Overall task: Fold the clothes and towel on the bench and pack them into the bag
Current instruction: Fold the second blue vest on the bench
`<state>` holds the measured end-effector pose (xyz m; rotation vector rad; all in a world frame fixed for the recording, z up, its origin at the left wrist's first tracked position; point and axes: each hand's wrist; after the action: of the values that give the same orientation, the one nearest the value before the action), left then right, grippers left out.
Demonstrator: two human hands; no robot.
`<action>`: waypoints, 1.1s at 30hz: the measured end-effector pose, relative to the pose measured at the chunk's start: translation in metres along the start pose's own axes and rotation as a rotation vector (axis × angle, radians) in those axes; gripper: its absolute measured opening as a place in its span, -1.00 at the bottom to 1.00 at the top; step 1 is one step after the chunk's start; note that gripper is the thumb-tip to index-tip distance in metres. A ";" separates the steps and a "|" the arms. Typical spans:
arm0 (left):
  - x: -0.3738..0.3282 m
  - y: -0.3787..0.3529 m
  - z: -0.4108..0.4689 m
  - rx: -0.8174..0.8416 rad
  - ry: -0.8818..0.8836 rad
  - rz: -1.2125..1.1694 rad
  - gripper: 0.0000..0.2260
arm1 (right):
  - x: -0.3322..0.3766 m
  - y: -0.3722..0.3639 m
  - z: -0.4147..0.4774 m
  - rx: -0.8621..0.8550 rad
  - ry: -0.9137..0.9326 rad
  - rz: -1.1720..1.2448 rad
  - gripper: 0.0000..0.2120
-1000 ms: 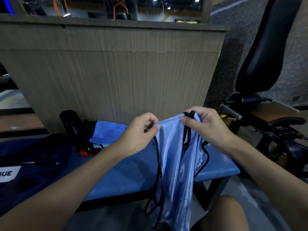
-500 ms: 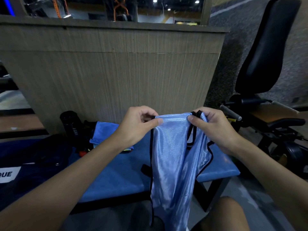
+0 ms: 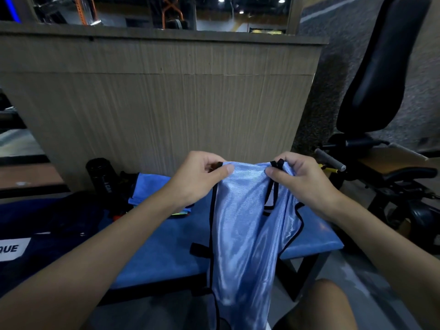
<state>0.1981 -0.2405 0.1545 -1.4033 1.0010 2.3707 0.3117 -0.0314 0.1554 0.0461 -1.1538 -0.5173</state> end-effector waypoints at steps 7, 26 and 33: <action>-0.003 0.001 -0.001 -0.053 0.002 0.006 -0.92 | 0.002 0.001 -0.002 0.033 0.004 -0.027 -0.89; -0.014 -0.005 -0.010 -0.025 -0.030 0.204 -0.64 | 0.028 -0.010 0.001 0.111 -0.655 0.447 -0.84; -0.025 -0.003 -0.018 0.160 -0.074 0.163 -0.61 | 0.039 -0.024 0.007 -0.035 -0.752 0.898 -0.84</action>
<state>0.2247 -0.2460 0.1689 -1.2107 1.2975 2.3729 0.3088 -0.0669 0.1849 -0.7220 -1.7285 0.2887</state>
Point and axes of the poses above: each hand's wrist, its own z-axis towards the middle knuckle, its own y-axis out of the back of the hand, x = y × z, and after that the axes turned 5 degrees about z, right-handed
